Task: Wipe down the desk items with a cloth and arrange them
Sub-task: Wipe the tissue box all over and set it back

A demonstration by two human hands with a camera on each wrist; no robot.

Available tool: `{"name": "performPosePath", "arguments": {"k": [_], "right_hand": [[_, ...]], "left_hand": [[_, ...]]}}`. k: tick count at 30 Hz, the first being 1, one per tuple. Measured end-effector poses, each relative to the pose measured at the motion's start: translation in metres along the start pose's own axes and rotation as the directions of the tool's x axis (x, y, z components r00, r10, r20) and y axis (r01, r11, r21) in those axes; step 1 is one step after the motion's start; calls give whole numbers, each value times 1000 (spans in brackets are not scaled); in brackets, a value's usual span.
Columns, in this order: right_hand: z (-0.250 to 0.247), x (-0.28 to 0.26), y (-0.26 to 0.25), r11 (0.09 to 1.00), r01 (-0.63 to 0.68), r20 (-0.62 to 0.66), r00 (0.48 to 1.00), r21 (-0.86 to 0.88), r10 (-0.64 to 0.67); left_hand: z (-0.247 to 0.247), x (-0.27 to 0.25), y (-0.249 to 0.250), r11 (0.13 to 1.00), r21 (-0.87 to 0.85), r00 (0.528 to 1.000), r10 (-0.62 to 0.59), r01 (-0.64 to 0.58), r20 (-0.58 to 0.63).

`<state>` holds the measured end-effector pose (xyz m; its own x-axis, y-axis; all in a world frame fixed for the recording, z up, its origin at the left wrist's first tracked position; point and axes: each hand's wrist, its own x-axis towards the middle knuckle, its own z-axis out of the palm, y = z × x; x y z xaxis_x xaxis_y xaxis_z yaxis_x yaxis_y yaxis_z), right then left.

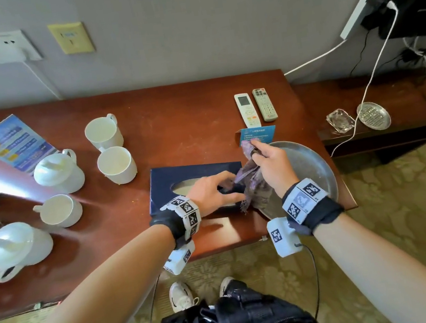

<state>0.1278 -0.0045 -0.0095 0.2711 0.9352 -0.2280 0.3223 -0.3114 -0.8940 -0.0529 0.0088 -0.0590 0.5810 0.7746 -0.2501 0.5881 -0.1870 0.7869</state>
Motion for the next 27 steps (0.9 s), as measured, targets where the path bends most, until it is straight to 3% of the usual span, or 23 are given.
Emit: {"name": "performPosePath", "arguments": {"k": [6, 10, 15, 18, 21, 24, 27], "right_hand": [[13, 0, -8, 999, -19, -16, 1000, 47, 19], [15, -5, 1, 994, -81, 43, 996, 78, 77], [14, -7, 17, 943, -210, 242, 959, 259, 148], [20, -15, 14, 987, -143, 346, 924, -74, 160], [31, -14, 28, 901, 61, 407, 904, -429, 132], [40, -12, 52, 800, 206, 464, 880, -563, 99], [51, -16, 68, 706, 262, 400, 916, -658, 32]], "left_hand": [[-2, 4, 6, 937, -347, 975, -102, 27, -199], [-8, 2, 15, 822, -569, 971, -141, 7, -192], [-7, 2, 17, 772, -634, 966, -198, 49, -166], [-5, 4, 11, 796, -601, 945, -245, 69, -216], [-7, 4, -7, 864, -480, 920, -301, 152, -252], [-14, -4, -26, 931, -255, 907, -329, 263, -265], [-25, -16, -47, 954, -37, 893, -292, 298, -341]]}}
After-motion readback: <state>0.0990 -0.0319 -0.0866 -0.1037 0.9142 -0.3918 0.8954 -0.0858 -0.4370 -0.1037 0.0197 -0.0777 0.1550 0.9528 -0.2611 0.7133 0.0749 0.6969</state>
